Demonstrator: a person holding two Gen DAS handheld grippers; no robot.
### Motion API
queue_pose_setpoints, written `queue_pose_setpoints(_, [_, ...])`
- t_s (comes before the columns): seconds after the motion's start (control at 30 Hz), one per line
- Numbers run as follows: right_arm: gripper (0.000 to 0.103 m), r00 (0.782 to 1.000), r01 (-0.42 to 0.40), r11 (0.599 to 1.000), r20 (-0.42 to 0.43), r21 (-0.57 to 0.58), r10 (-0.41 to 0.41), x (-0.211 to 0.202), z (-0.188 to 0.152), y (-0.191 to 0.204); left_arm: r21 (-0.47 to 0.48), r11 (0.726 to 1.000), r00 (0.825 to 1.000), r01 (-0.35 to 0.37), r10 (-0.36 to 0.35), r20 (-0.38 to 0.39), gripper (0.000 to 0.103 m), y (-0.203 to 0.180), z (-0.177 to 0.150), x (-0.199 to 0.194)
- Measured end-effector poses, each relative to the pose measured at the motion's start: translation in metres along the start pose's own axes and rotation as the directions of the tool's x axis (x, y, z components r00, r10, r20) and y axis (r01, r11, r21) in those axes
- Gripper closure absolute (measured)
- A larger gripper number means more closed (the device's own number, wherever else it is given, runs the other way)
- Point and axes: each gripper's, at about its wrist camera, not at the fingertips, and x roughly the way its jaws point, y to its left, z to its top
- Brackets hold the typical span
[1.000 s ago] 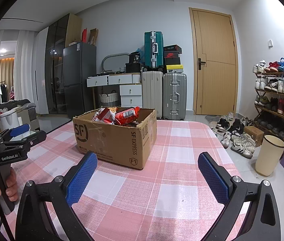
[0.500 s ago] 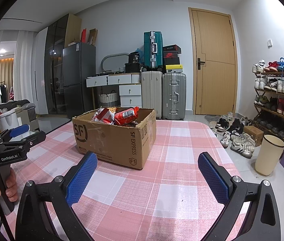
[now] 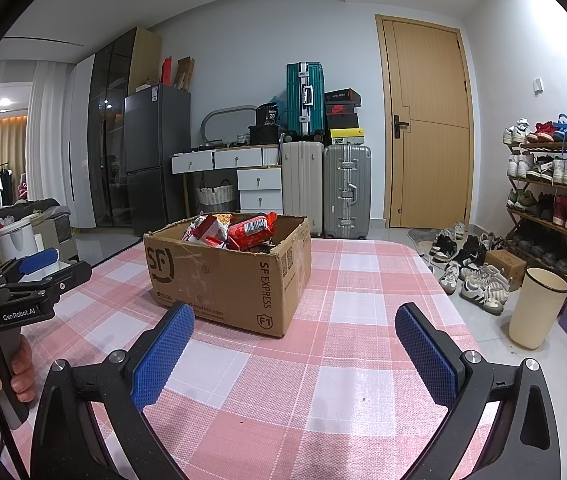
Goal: Organize snacks
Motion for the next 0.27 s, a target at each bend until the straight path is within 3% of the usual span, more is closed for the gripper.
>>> queue_pose_setpoints(0.27, [0.001, 1.000, 0.000, 1.000, 0.000, 0.000, 0.000, 0.0003, 0.0001, -0.0004, -0.002, 1.000, 1.000, 0.000, 0.000, 0.003, 0.001, 0.0000, -0.0005, 0.0002])
